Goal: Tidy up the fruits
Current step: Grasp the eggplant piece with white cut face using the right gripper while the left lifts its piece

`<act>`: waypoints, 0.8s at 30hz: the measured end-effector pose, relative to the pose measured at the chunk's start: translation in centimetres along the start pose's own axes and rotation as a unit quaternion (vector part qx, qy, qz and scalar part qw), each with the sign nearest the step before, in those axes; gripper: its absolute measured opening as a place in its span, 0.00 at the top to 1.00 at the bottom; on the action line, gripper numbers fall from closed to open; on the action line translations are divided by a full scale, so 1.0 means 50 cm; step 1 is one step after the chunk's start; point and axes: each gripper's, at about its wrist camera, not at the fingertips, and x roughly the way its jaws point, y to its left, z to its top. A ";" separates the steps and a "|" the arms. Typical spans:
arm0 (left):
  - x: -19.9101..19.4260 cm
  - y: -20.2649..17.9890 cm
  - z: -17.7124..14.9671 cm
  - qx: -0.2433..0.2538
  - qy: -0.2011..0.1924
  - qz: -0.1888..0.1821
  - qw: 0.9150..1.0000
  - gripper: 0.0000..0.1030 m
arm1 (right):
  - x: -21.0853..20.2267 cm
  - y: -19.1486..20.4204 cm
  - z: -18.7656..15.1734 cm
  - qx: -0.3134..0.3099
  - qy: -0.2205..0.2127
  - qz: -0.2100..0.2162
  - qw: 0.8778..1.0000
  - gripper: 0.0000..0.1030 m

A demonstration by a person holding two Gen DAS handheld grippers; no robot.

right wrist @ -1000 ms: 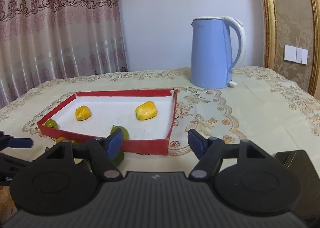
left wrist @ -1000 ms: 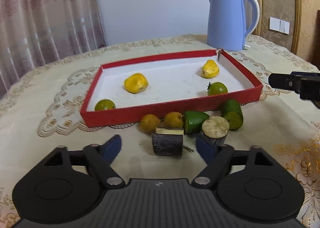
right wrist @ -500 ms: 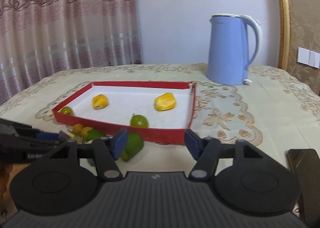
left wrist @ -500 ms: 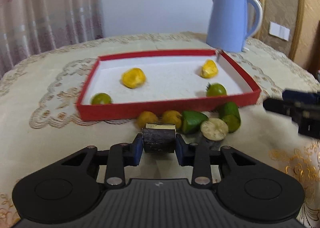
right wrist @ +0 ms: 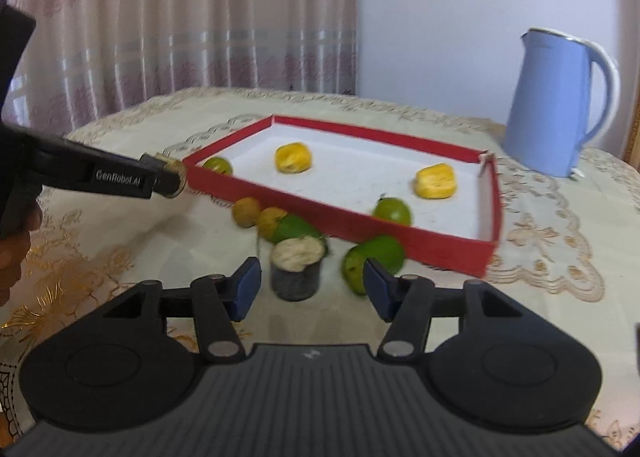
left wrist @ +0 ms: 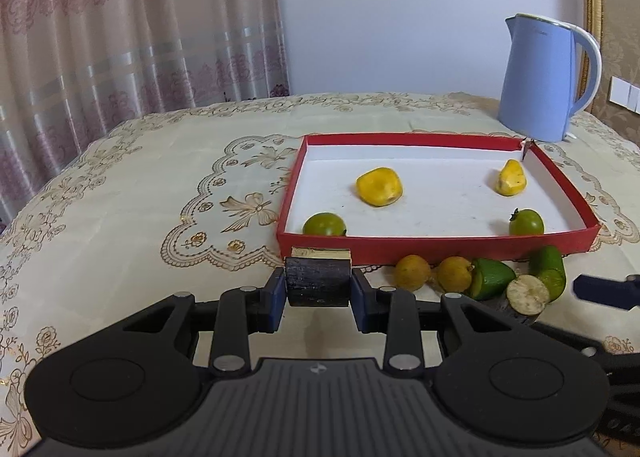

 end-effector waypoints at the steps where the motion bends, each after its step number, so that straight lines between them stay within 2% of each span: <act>1: 0.001 0.001 0.000 -0.001 0.001 0.000 1.000 0.68 | 0.006 0.003 0.000 0.001 0.003 0.001 1.000 0.51; 8: 0.001 0.007 -0.002 -0.007 0.004 0.001 1.000 0.68 | 0.043 0.011 0.006 -0.008 0.022 -0.006 1.000 0.52; 15: 0.007 0.011 -0.002 -0.014 0.011 0.002 1.000 0.68 | 0.073 0.016 0.008 -0.008 0.041 -0.008 0.999 0.67; 20: 0.011 0.010 -0.003 -0.012 0.014 0.005 1.000 0.68 | 0.067 0.018 0.005 -0.007 0.035 -0.011 0.999 0.68; 24: 0.015 0.008 -0.004 -0.010 0.018 0.008 1.000 0.68 | 0.030 0.008 0.002 -0.003 0.017 -0.016 1.000 0.68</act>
